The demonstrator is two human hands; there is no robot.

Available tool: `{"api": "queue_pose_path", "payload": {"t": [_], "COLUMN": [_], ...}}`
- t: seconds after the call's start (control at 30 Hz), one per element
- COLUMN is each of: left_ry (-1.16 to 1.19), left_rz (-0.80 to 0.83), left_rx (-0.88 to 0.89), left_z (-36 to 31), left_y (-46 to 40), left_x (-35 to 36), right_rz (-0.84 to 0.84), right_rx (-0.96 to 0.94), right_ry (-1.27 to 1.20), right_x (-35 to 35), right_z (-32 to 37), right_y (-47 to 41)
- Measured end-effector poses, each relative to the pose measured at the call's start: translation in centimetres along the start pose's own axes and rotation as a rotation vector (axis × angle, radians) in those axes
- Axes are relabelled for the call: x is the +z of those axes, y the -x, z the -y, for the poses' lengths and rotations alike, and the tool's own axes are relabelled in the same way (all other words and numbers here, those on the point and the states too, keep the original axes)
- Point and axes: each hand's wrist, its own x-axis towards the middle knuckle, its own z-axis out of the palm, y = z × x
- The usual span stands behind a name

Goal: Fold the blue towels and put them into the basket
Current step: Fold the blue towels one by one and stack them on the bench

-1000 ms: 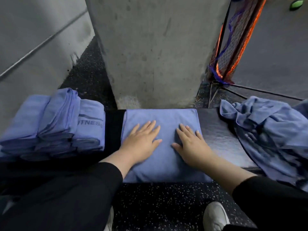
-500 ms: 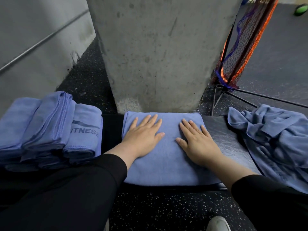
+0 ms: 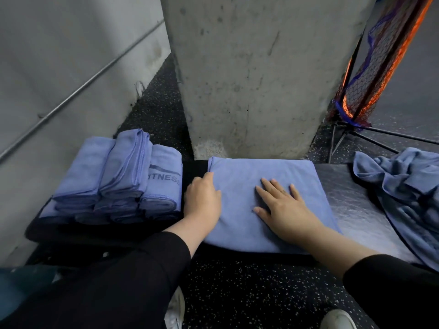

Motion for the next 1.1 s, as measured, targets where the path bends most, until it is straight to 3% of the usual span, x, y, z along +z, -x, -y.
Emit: {"api": "queue_pose_path", "payload": {"t": [0.13, 0.3, 0.4, 0.6, 0.73, 0.83, 1.1], "left_ry": [0.082, 0.455, 0.553, 0.561, 0.426, 0.281, 0.308], "left_rz": [0.04, 0.056, 0.096, 0.286, 0.368, 0.38, 0.337], "left_rx": [-0.001, -0.047, -0.042, -0.031, 0.07, 0.135, 0.202], "left_z": [-0.2, -0.6, 0.0, 1.2, 2.4, 3.6, 5.1], "left_y": [0.5, 1.4, 2.3, 4.5, 5.8, 6.5, 7.7], "left_x": [-0.3, -1.4, -2.1, -3.5, -4.2, -4.7, -5.3], "right_rz": [-0.019, -0.004, 0.037, 0.066, 0.096, 0.13, 0.163], "right_rx": [-0.018, -0.078, -0.053, -0.02, -0.016, -0.031, -0.011], "right_ry": [-0.01, 0.014, 0.041, 0.044, 0.07, 0.094, 0.119], "right_x": [-0.3, -0.2, 0.0, -0.4, -0.8, -1.1, -1.1], "right_z": [0.8, 2.3, 2.9, 3.3, 3.1, 2.7, 1.7], "right_y": [0.8, 1.8, 2.2, 2.4, 3.2, 3.8, 6.0]}}
